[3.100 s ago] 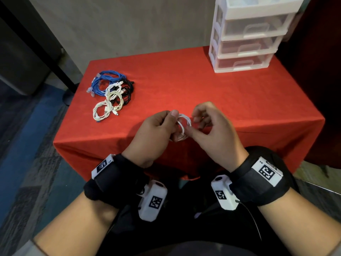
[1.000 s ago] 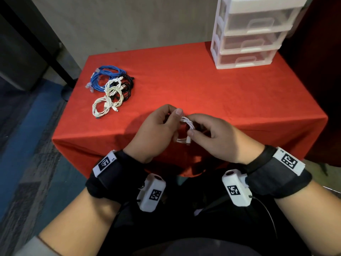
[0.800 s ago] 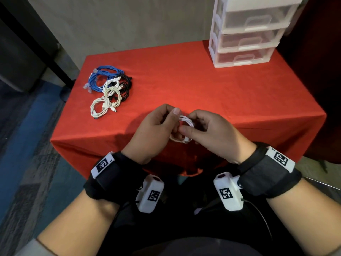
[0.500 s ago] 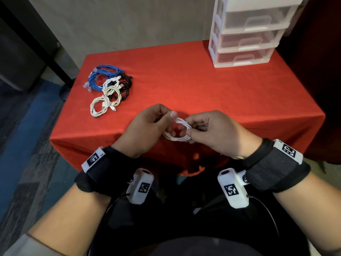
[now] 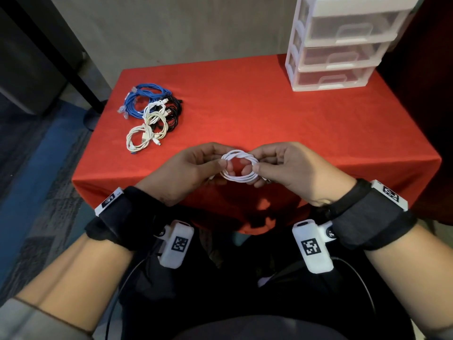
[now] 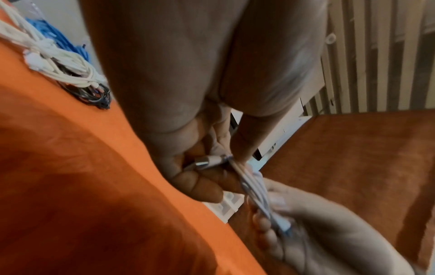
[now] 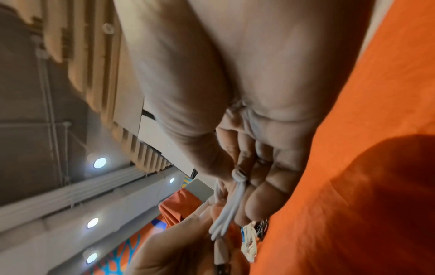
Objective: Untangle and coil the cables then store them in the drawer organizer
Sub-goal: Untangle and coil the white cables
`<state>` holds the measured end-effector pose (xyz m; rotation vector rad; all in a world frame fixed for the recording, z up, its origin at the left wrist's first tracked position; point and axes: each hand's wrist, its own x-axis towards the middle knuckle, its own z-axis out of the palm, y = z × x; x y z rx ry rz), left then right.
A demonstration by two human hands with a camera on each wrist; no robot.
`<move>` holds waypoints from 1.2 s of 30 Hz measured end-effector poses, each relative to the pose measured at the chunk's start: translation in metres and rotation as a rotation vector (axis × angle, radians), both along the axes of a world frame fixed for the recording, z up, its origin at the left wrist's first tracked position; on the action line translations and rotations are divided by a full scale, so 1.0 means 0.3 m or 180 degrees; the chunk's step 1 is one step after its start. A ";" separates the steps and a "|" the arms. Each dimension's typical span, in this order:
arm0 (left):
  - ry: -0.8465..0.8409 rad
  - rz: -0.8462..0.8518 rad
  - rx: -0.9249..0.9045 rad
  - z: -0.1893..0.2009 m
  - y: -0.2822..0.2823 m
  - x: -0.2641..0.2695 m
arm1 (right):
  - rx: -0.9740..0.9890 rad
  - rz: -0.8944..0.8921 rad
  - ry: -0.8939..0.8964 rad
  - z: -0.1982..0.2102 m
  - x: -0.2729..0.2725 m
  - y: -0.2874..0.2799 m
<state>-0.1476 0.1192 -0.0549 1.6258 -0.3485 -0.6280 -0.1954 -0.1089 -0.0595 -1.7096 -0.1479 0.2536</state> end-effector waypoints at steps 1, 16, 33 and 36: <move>-0.0098 0.0046 0.0098 -0.005 0.003 0.003 | -0.0101 -0.0003 -0.0050 -0.007 0.013 0.005; -0.0619 0.2357 0.1193 -0.087 0.357 0.358 | -0.1237 -0.0516 -0.0271 -0.192 0.111 0.035; -0.2491 0.2142 0.2040 0.072 -0.014 0.472 | -0.0073 -0.1121 0.0575 -0.095 0.190 -0.262; -0.2966 0.1627 0.1531 0.169 -0.257 0.504 | 0.0327 -0.1433 0.0664 -0.044 0.243 -0.381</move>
